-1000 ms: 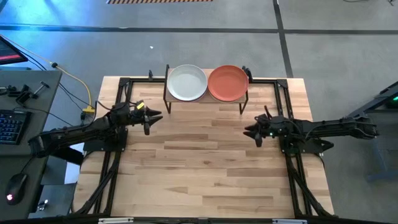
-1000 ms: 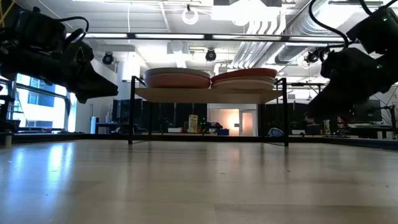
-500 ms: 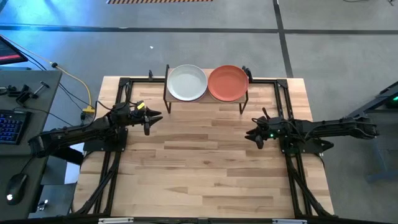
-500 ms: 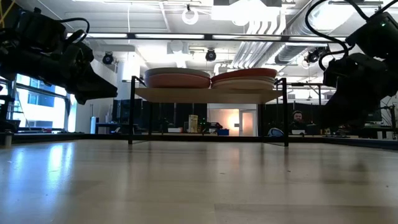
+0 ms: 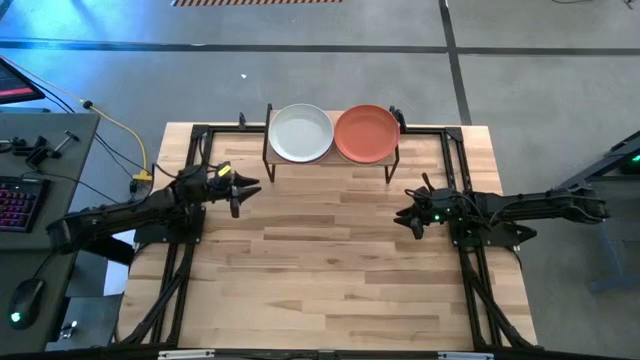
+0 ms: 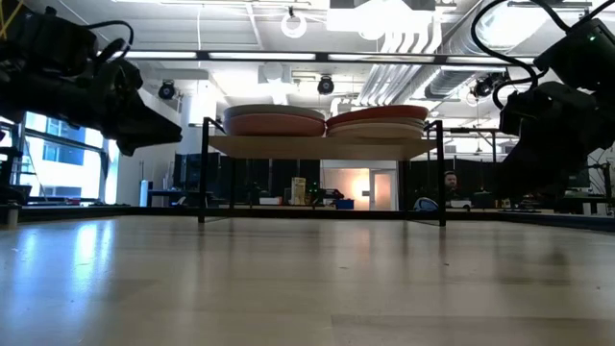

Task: Place and stack plates onto a shelf
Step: Return to Home Position

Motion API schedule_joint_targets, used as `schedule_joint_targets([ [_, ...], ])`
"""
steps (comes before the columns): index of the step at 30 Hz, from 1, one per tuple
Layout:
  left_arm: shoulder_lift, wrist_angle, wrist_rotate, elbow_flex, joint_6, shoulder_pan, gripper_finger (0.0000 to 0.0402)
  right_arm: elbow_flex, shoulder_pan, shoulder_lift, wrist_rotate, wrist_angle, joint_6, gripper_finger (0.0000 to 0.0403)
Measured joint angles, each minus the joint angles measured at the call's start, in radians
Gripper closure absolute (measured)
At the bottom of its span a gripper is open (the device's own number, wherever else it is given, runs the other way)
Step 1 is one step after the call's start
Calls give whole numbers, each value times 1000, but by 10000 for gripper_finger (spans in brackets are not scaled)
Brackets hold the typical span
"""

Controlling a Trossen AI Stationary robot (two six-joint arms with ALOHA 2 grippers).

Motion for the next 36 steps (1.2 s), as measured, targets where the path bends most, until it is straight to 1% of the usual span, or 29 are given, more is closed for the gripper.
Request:
schedule_joint_targets([
  [4, -53, 0, 0, 0, 0, -43, 284, 0, 0, -3, 0, 0, -1, 256],
  [7, -105, 0, 0, 0, 0, -85, 284, 0, 0, -44, 0, 0, -2, 256],
  [15, -259, 0, 1, 0, 0, -197, 284, 0, 0, -267, 0, 0, -2, 256],
  [27, -397, 0, 1, 0, 0, -256, 284, 0, 0, -513, 0, 0, -2, 256],
  [31, -434, -1, 2, 0, 0, -266, 284, 0, 0, -515, 0, 2, -2, 256],
  [36, -436, 9, 2, 1, 0, -268, 284, 0, 0, -516, 0, 2, -2, 256],
])
